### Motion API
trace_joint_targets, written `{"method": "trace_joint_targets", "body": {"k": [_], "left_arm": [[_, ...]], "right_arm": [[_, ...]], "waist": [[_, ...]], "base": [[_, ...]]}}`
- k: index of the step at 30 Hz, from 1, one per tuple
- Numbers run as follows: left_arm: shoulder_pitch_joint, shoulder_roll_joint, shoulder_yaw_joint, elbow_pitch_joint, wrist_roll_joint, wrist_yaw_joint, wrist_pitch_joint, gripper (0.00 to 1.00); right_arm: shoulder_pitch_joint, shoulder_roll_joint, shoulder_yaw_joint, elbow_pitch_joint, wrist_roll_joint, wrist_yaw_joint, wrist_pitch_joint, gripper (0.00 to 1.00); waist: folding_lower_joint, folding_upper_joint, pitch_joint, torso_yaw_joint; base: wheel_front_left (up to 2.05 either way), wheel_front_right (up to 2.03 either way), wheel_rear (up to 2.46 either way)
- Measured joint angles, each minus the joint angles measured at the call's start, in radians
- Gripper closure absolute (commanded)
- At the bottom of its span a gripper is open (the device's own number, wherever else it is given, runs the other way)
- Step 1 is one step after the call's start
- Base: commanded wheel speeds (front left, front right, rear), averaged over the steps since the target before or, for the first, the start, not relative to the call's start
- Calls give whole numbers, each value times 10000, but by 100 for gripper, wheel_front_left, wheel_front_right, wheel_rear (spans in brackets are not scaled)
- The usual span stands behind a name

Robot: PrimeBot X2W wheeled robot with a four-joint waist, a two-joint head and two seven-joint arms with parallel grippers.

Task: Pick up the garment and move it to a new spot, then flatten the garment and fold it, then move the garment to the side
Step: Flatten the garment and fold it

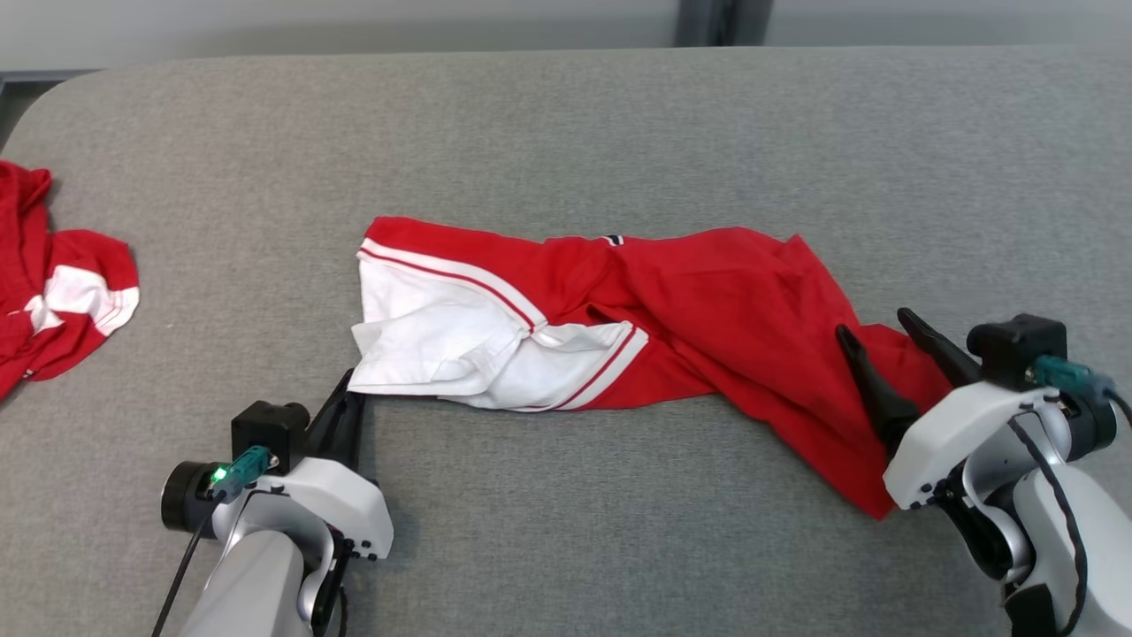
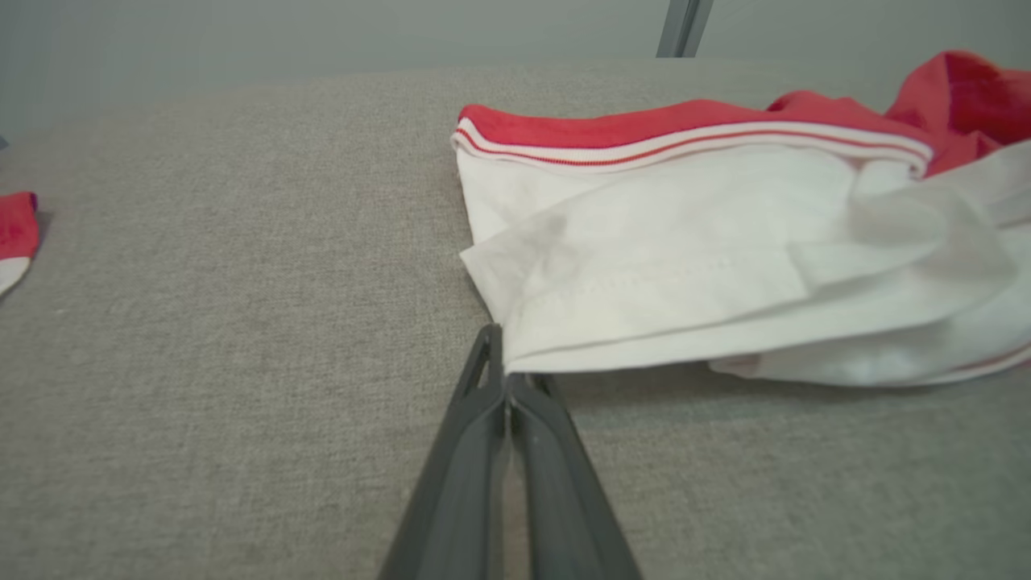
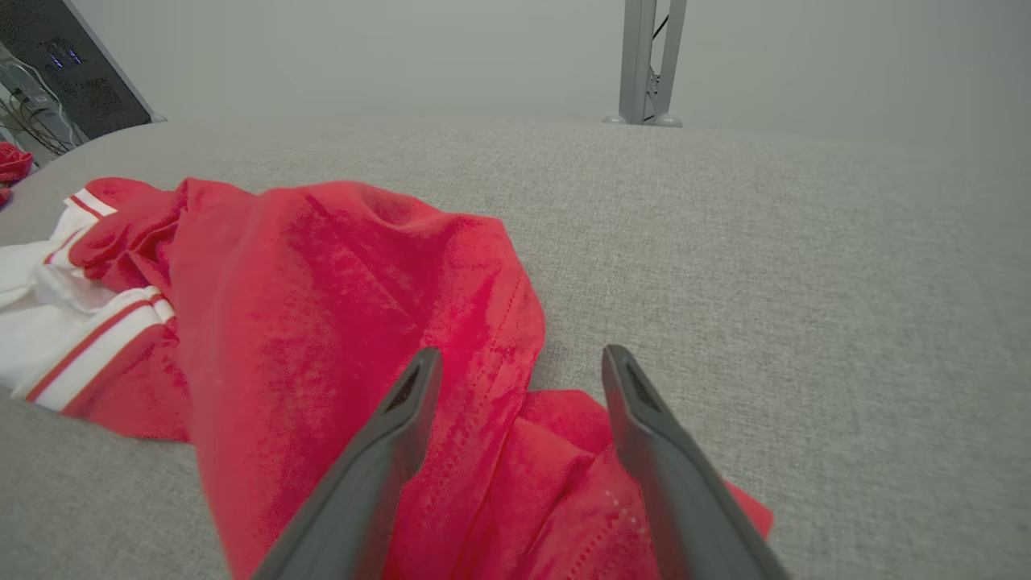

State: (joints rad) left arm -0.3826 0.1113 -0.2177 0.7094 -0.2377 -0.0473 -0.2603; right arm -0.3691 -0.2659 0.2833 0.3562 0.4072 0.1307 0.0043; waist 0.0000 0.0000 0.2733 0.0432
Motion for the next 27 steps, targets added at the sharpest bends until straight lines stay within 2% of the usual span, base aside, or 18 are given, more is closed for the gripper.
{"method": "trace_joint_targets", "body": {"k": [6,11,12,13,14,15,20,27], "left_arm": [[-159,-222,-79,-115,17,-42,-13,100],[-158,-290,-59,-251,77,-46,-13,100],[-156,-299,-48,-282,79,-46,-13,100],[-153,-311,-29,-309,90,-46,-13,100],[-142,-318,-12,-339,100,-46,-13,100],[-131,-324,12,-368,107,-46,-13,100],[-89,-326,132,-654,207,-46,-13,100],[68,-261,531,-1699,351,-27,-13,100]], "right_arm": [[-814,-614,788,765,809,0,1482,0],[-1174,-871,1331,882,1336,0,1887,0],[-1210,-899,1407,888,1436,0,1887,7],[-1241,-938,1488,888,1517,0,1887,58],[-1265,-980,1574,855,1592,0,1858,76],[-1297,-1009,1634,809,1672,0,1766,100],[-1379,-1183,1795,491,1837,0,1037,100],[-1388,-1243,1243,-56,1939,0,-408,100]], "waist": [[0,0,142,454],[0,0,194,654],[0,0,189,660],[0,0,185,660],[0,0,183,656],[0,0,187,648],[0,0,202,558],[0,0,101,406]], "base": [[0,0,0],[0,0,0],[0,0,0],[0,0,0],[0,0,0],[0,0,0],[0,0,0],[0,0,0]]}}
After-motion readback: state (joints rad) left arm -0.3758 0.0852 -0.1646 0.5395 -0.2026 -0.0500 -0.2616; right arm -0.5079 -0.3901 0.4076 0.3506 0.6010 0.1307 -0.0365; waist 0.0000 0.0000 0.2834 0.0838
